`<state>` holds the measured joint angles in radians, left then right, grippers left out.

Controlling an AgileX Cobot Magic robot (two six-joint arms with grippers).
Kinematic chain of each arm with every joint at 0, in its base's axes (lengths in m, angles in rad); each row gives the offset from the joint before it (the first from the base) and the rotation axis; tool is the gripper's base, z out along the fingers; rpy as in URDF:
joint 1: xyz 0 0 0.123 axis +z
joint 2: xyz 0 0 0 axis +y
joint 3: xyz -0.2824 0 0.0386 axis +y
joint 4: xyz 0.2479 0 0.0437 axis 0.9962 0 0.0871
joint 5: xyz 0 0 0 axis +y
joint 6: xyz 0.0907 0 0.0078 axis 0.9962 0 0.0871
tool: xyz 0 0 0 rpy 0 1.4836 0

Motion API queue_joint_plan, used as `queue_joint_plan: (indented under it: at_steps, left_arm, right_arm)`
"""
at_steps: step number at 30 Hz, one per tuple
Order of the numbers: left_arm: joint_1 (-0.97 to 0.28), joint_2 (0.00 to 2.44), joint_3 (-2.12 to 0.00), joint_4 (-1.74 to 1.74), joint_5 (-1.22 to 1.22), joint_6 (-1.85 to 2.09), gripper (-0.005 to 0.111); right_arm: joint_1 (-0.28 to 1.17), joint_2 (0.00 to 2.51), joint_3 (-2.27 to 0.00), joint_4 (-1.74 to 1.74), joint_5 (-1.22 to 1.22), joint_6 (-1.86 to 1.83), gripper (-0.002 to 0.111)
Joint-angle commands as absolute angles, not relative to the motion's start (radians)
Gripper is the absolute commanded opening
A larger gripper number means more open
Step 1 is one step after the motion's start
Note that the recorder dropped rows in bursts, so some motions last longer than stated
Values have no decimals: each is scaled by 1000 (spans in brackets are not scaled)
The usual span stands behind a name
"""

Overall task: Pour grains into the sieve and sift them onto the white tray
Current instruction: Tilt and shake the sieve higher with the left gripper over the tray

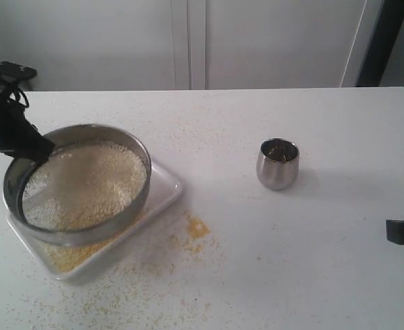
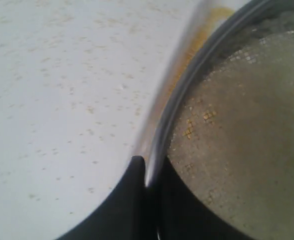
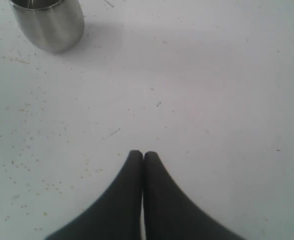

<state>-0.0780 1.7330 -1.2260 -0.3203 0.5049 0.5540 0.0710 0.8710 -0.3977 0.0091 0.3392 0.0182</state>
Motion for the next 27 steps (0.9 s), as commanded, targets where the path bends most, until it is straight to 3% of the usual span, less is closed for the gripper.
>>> queue_joint_plan:
  at_steps: [1,4,9,13,18,23,27]
  left_arm:
    - [-73,1723,-1228,-366,520,310,0]
    - [-64,1725,-1228,-372,506,105,0]
    - [-118,1723,-1228,-375,587,593,0]
    - [-51,1723,-1228,-396,503,7,0]
    - [-131,1716,-1228,-411,597,631,0]
    - [-67,1723,-1228,-396,533,0,0]
    - [-122,1717,-1228,-423,591,543,0]
  right_arm:
    - [68,869,-395,8,333,22,0]
    - [68,869,-395,8,333,22,0]
    - [68,869,-395,8,335,22,0]
    - [68,869,-395,8,335,22,0]
    - [68,869,-395,8,335,22,0]
    - [68,869,-395,8,335,22,0]
    - [68,869,-395,8,335,22,0]
